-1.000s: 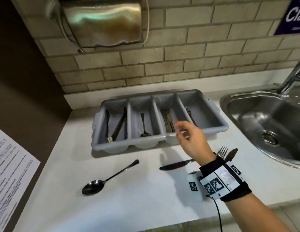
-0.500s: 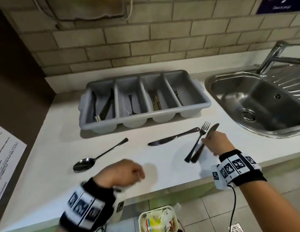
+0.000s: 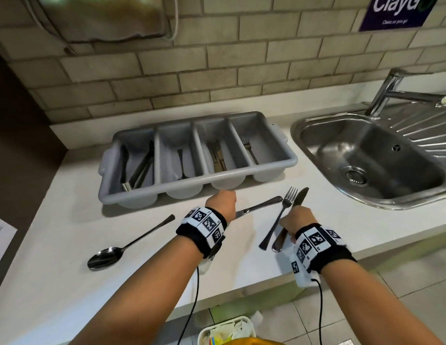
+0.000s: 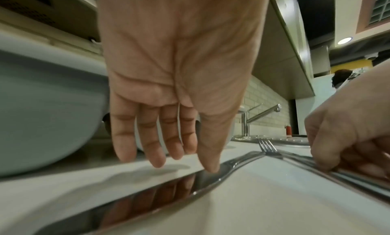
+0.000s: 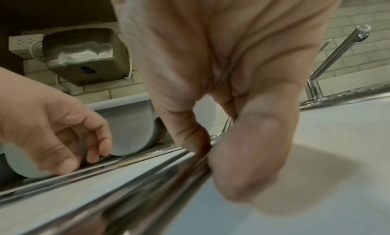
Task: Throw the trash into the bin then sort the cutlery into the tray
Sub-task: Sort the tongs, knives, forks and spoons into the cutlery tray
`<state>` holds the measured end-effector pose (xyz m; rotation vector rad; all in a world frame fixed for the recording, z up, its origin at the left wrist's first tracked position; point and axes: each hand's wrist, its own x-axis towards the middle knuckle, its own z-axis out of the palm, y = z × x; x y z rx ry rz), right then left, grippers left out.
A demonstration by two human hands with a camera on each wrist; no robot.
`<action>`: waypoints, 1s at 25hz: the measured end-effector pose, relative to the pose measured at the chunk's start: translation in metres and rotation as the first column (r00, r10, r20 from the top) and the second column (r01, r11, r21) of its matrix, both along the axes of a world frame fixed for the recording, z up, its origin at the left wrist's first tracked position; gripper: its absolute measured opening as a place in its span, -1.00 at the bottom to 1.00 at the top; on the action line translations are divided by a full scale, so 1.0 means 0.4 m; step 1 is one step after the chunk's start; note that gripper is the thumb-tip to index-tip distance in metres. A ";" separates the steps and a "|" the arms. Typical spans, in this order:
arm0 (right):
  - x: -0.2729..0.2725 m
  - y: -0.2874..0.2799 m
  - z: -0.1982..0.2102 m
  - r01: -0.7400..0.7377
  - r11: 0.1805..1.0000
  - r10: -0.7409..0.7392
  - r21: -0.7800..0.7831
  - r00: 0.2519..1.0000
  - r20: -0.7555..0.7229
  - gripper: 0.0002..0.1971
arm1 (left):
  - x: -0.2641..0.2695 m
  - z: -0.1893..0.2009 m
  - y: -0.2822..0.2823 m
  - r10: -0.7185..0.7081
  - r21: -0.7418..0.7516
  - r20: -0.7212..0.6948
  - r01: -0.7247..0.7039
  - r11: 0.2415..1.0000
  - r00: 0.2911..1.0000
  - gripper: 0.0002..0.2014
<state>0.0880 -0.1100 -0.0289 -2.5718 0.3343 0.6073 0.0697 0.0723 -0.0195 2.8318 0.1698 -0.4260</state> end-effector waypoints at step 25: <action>-0.080 -0.003 0.109 -0.090 0.888 -0.061 0.452 0.949 0.308 -0.85 | -0.064 0.041 0.029 0.103 -0.585 -0.087 -0.134 0.800 0.991 -0.66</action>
